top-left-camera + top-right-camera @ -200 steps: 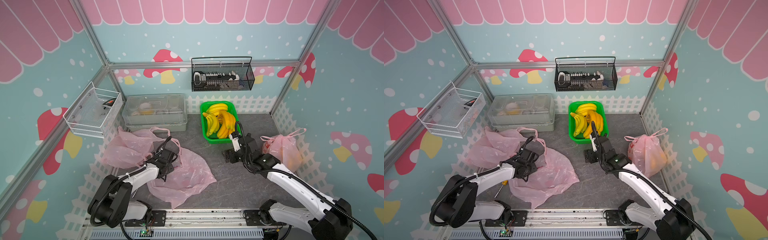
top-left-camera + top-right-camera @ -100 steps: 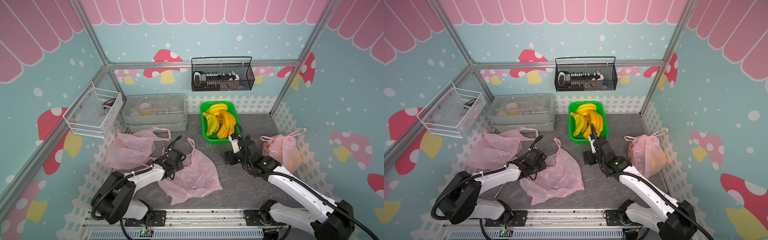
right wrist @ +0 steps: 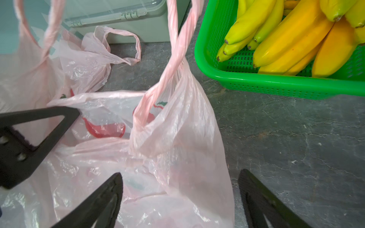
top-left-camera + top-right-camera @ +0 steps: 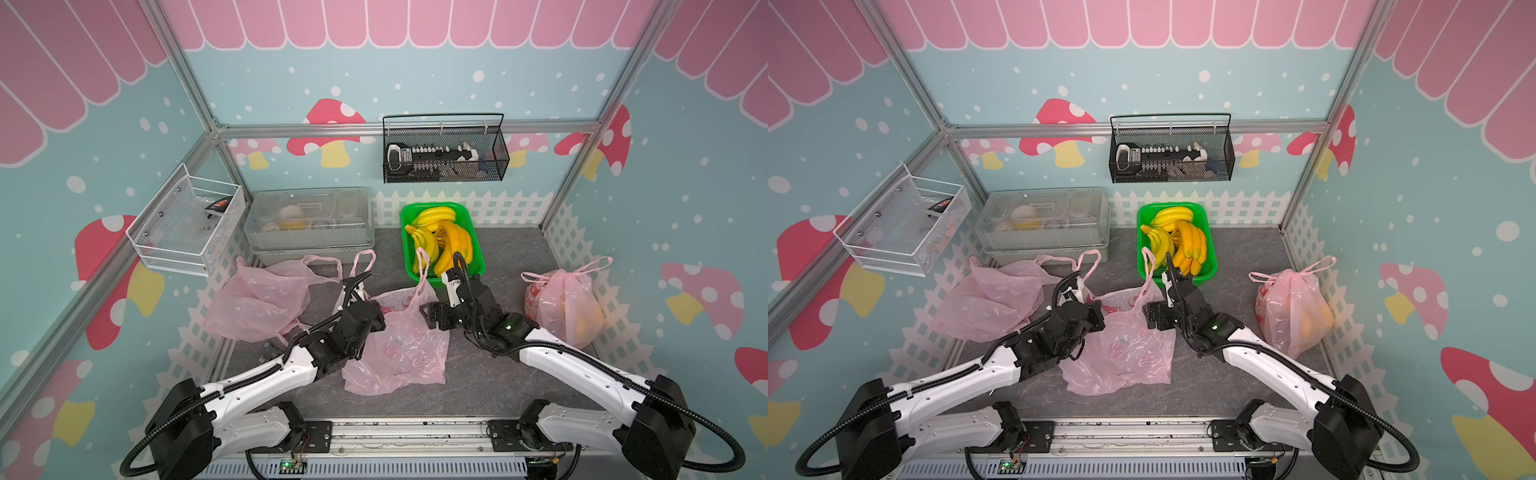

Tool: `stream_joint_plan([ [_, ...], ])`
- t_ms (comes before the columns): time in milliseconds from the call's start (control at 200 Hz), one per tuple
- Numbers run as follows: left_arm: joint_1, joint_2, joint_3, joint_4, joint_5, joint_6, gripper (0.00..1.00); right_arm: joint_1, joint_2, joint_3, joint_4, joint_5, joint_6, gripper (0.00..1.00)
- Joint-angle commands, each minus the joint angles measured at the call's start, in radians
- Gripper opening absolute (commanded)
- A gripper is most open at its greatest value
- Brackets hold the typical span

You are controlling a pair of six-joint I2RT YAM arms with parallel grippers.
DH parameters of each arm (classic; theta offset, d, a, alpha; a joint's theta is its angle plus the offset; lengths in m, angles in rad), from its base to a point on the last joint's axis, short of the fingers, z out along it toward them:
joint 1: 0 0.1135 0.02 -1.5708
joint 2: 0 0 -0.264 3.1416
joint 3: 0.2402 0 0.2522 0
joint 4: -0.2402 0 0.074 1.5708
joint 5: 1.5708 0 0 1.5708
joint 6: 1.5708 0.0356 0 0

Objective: Place the banana into a plastic bag & tie a knot
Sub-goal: Pick up the plastic bag at the center of the board, then open the plastic bag at the center of the board.

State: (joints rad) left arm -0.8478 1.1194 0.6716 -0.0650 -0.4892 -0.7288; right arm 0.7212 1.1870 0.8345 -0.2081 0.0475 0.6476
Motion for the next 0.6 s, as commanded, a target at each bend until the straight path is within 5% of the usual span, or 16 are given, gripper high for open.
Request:
stream_joint_plan([
  [0, -0.034, -0.047, -0.028, 0.057, -0.091, 0.001, 0.0, 0.003, 0.035, 0.038, 0.054, 0.03, 0.079, 0.9],
  [595, -0.172, -0.028, -0.06, 0.131, -0.17, -0.01, 0.0, 0.007, 0.18, 0.085, 0.139, -0.069, 0.101, 0.85],
])
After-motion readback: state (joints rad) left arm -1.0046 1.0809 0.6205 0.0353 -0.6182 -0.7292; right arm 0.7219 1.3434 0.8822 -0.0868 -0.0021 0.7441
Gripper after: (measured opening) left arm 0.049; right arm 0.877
